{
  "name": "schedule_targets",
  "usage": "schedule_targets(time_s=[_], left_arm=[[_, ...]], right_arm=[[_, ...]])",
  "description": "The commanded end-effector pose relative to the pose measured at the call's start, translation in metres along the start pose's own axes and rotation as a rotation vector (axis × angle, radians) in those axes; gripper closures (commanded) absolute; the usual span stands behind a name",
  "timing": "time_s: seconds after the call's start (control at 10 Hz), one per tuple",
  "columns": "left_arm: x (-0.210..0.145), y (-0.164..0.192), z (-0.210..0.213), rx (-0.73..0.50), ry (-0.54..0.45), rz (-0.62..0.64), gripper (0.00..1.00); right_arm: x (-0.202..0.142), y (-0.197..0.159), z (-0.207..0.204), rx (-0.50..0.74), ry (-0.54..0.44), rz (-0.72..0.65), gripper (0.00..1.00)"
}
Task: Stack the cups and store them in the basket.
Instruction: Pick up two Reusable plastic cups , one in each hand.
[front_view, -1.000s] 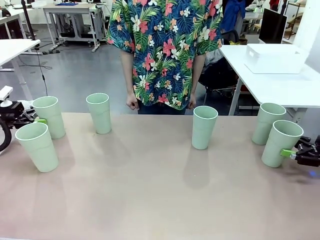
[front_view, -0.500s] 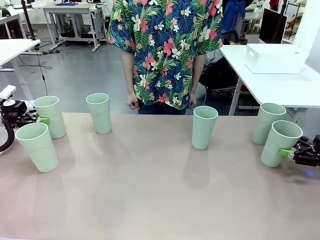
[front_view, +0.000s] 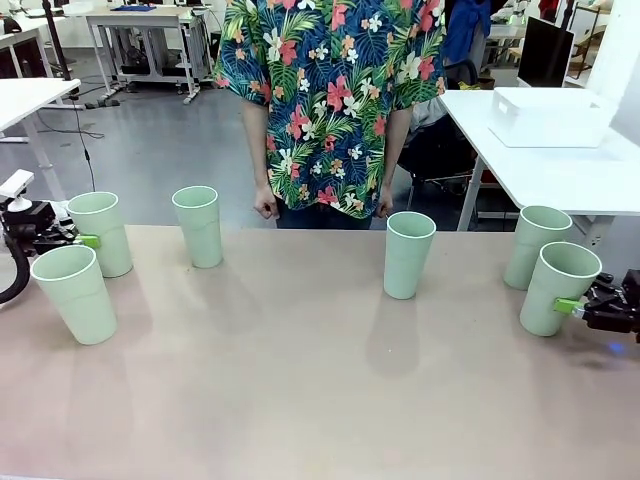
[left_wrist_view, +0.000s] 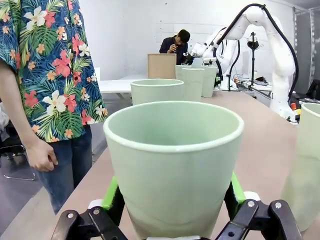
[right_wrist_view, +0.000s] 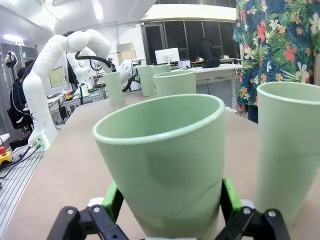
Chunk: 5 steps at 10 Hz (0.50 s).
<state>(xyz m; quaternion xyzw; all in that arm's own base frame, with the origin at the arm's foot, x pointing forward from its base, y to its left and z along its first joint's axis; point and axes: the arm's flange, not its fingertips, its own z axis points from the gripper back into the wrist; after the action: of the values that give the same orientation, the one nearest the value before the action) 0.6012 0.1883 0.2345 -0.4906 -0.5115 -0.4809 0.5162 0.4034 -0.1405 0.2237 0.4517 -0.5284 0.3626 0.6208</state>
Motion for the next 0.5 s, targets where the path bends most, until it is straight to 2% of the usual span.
schedule_targets(time_s=[0.0,0.4], left_arm=[[0.0030,-0.0028,-0.0071,0.021,-0.010,0.020,0.00],[0.0004,-0.0013,-0.0104,0.012,-0.010,0.028,0.00]], right_arm=[[0.0045,0.0035,-0.0096,-0.022,0.012,-0.025,0.00],[0.0010,0.0038,-0.0109,-0.017,0.020,-0.042,0.00]])
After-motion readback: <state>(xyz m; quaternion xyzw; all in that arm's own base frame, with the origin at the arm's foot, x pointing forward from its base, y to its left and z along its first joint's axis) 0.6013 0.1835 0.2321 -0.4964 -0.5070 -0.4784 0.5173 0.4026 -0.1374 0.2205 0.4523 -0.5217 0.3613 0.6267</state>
